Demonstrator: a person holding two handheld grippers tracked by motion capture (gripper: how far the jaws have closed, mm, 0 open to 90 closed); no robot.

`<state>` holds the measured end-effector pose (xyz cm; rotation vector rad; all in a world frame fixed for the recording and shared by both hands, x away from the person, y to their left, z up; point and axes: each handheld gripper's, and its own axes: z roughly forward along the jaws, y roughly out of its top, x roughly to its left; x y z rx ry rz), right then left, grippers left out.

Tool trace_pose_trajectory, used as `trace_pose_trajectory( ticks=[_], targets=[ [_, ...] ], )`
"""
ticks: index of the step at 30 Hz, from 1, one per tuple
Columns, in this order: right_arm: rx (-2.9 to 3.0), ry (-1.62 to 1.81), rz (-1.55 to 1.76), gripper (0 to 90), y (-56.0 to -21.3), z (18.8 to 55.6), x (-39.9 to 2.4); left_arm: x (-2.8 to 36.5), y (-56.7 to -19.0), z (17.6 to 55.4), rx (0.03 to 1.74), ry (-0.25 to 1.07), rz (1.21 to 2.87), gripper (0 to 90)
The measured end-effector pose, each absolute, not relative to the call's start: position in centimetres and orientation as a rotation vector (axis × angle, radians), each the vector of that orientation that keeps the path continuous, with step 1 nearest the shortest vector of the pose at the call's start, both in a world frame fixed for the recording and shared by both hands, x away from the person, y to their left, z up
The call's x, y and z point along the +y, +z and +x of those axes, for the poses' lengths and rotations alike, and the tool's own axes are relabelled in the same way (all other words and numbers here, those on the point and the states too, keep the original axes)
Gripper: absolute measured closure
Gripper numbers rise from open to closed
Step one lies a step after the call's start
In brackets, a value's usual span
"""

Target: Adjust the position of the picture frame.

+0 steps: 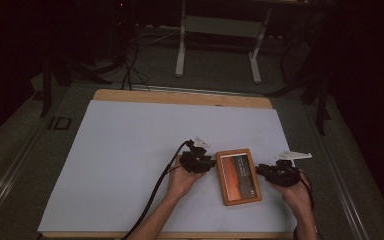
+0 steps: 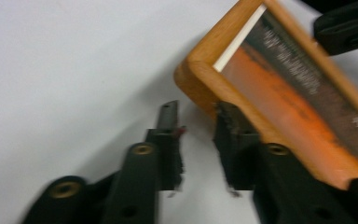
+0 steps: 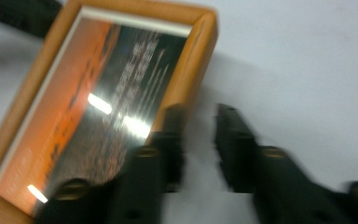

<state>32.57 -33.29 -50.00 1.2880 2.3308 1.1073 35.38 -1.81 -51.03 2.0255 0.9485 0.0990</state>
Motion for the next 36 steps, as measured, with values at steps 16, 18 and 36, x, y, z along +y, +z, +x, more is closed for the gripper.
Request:
trace_pose_trajectory(
  ticks=[16, 18, 36],
  targets=[
    [2.439, 1.311, 1.394, 32.2, -51.5, 33.6, -32.2, -4.3, -53.0, 34.0, 0.921, -0.067, 2.027, 30.8],
    [2.448, 1.318, 1.402, 32.2, -51.6, 33.7, -32.1, -4.5, -53.1, 34.0, 0.916, -0.077, 2.032, 30.8],
    [2.533, 1.386, 1.486, 41.5, -52.2, 33.9, -32.8, -4.5, -53.0, 34.3, 0.941, -0.271, 1.968, 45.8]
  ],
)
